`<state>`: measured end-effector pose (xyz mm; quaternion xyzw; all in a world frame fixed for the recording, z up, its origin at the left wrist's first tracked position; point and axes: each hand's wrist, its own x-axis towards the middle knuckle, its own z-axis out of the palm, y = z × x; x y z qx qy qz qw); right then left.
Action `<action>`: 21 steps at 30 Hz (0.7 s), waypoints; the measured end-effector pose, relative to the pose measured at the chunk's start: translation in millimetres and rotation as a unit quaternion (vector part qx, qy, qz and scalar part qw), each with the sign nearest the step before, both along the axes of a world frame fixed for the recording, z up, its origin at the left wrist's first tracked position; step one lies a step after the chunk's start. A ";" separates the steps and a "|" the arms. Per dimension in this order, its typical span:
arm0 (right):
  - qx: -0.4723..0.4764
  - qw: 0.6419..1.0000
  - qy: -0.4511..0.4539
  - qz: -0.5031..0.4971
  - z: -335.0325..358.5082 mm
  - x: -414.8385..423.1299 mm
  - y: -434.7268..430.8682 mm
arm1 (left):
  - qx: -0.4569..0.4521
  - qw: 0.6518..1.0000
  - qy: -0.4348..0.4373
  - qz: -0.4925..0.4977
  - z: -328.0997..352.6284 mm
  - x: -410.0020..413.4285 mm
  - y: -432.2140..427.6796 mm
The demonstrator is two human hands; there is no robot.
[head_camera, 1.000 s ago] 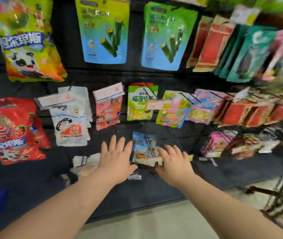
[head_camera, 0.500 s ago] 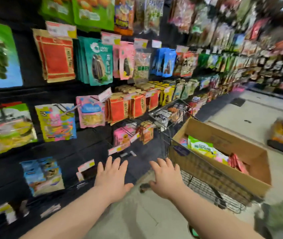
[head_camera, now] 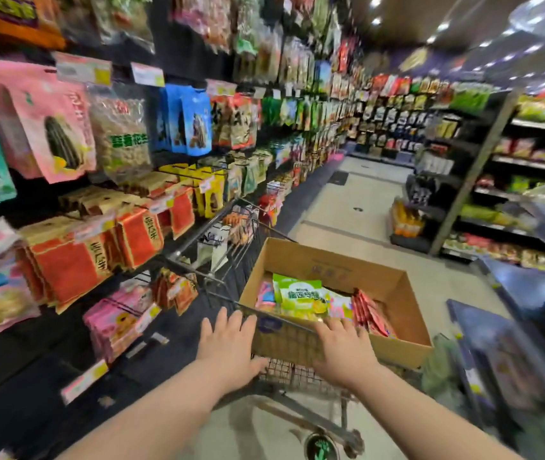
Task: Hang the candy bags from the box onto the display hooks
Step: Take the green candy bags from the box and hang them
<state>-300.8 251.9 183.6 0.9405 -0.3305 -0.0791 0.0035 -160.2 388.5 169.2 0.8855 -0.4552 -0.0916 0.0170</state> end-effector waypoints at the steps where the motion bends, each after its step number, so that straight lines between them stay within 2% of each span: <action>1: 0.000 1.000 0.006 -0.015 1.5 5.9 -12.8 | -0.001 1.000 0.000 -0.013 1.1 11.7 -13.4; 13: 0.045 0.990 0.023 -0.134 -19.5 46.5 -130.3 | 0.007 0.996 0.036 -0.076 -32.2 101.1 -134.7; 21: 0.110 0.986 0.057 -0.112 -73.7 93.5 -243.7 | 0.043 0.996 0.067 -0.038 -68.6 135.2 -215.8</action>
